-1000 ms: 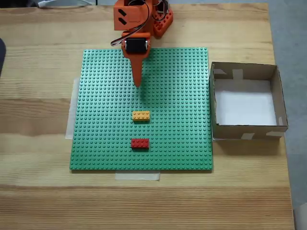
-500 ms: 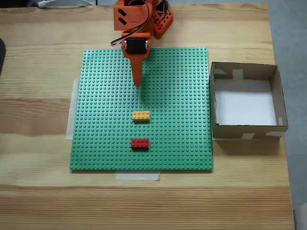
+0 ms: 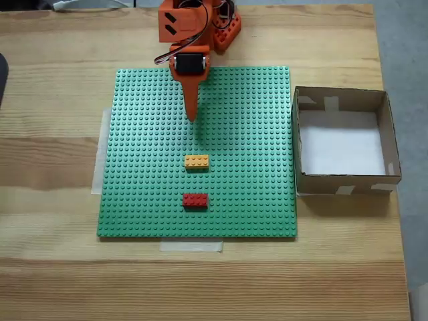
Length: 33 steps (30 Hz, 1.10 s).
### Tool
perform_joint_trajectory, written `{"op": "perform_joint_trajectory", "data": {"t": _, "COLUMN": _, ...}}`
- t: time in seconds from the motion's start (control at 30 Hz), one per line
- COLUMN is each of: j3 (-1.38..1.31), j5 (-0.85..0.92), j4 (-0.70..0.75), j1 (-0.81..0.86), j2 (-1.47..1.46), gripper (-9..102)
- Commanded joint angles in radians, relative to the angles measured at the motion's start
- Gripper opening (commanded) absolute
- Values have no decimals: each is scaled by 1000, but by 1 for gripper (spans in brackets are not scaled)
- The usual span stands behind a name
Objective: Pick the yellow lego block and put it in the box.
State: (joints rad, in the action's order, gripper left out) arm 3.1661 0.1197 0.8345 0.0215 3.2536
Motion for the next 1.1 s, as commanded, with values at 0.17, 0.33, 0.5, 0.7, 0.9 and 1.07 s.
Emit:
{"op": "perform_joint_trajectory", "data": {"t": 0.17, "j3": 8, "j5": -9, "j4": -12, "j1": -2, "j2": 9, "gripper": -1}}
{"op": "perform_joint_trajectory", "data": {"t": 0.33, "j3": 8, "j5": -8, "j4": -12, "j1": -2, "j2": 9, "gripper": -1}}
{"op": "perform_joint_trajectory", "data": {"t": 0.5, "j3": 8, "j5": -8, "j4": -12, "j1": -2, "j2": 9, "gripper": -1}}
{"op": "perform_joint_trajectory", "data": {"t": 0.7, "j3": 8, "j5": -8, "j4": -12, "j1": -2, "j2": 9, "gripper": -1}}
{"op": "perform_joint_trajectory", "data": {"t": 0.9, "j3": 8, "j5": 0, "j4": -12, "j1": -8, "j2": 9, "gripper": -1}}
{"op": "perform_joint_trajectory", "data": {"t": 1.07, "j3": 8, "j5": 25, "j4": -12, "j1": -28, "j2": 9, "gripper": -1}}
